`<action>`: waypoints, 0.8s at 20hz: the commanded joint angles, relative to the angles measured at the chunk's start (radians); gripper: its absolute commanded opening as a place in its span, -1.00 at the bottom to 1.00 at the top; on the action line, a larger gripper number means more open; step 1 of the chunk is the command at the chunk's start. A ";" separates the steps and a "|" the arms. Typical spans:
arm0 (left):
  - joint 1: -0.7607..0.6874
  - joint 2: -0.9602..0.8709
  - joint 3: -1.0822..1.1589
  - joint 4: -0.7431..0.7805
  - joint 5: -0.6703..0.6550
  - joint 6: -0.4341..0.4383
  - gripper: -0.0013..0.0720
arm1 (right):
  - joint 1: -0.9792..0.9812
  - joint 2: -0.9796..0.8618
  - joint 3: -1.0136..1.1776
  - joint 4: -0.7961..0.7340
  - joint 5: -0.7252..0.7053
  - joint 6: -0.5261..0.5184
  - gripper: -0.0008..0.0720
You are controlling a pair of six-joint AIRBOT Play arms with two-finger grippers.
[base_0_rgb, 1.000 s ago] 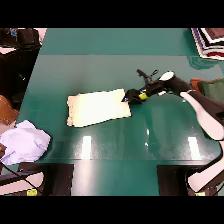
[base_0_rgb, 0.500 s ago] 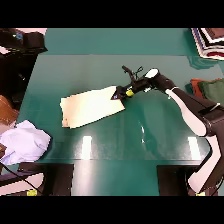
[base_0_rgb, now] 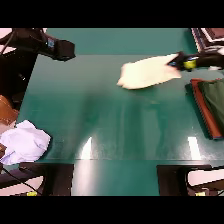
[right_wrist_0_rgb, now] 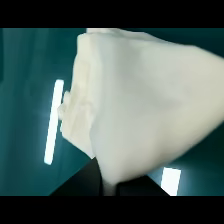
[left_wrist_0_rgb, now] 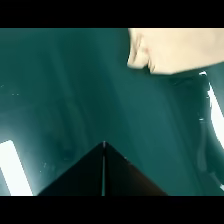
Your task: Fold the shirts.
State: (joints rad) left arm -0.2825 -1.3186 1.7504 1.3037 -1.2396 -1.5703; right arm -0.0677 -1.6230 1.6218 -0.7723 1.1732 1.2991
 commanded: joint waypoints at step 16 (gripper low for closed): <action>-0.040 0.000 -0.002 -0.027 0.073 -0.011 -0.89 | -0.539 0.151 0.242 -0.044 0.035 0.015 -0.94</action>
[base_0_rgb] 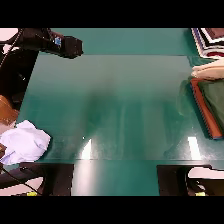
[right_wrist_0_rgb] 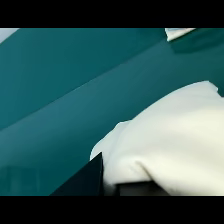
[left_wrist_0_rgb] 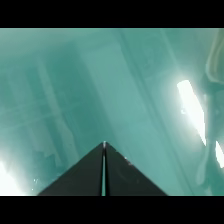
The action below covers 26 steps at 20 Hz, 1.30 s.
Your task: Fold the shirts.
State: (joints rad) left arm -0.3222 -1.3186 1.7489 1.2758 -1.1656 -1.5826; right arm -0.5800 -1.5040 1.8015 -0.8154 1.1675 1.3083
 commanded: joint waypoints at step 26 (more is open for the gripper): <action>0.000 0.000 0.000 0.003 -0.021 0.065 -0.88 | -0.221 0.515 -0.679 -0.221 0.080 0.043 0.83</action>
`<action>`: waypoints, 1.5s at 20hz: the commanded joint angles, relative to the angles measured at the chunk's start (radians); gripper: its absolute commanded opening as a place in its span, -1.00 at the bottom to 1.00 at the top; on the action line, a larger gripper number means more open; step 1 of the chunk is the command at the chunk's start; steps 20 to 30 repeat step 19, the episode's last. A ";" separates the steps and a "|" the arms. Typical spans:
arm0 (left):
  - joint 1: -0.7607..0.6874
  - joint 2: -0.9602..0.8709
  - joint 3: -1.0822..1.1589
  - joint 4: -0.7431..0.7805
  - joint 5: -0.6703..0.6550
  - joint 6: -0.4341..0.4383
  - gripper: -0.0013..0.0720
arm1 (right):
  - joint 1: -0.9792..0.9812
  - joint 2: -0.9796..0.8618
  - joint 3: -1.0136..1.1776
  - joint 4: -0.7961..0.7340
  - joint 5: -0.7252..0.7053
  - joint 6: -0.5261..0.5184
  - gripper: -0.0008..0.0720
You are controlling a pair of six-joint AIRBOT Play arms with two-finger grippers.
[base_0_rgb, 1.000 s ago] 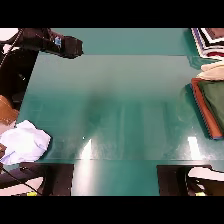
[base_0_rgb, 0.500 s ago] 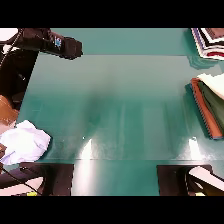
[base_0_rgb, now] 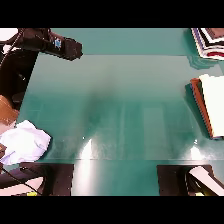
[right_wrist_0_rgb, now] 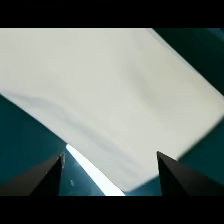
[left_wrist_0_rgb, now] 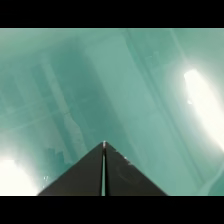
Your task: Fold the shirts.
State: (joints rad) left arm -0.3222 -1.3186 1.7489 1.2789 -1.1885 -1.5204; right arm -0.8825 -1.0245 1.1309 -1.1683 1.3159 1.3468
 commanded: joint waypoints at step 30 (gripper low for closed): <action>0.000 0.000 0.000 0.000 0.003 0.002 -0.88 | 0.875 0.083 -0.009 0.224 -0.233 -0.031 -0.93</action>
